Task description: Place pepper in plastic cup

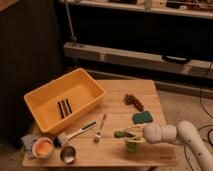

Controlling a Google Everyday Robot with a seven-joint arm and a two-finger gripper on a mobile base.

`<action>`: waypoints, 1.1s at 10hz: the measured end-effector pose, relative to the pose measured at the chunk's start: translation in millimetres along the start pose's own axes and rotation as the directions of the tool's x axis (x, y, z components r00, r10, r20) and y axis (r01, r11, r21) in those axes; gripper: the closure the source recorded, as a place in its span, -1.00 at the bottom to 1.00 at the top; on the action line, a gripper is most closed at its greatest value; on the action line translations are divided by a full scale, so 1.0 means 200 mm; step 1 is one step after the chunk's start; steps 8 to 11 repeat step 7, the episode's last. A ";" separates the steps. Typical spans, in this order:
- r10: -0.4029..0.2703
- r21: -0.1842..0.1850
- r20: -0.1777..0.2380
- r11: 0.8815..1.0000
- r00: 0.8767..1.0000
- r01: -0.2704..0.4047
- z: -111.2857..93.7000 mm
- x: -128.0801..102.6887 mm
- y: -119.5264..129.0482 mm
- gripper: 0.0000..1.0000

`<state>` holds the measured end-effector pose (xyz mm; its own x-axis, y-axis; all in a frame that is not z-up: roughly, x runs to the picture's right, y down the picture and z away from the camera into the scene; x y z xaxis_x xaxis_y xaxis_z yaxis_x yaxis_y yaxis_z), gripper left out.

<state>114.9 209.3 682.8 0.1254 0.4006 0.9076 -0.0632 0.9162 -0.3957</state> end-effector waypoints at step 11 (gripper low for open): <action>-0.030 0.089 0.031 0.996 0.999 0.027 -0.10 -0.04 0.00 -0.52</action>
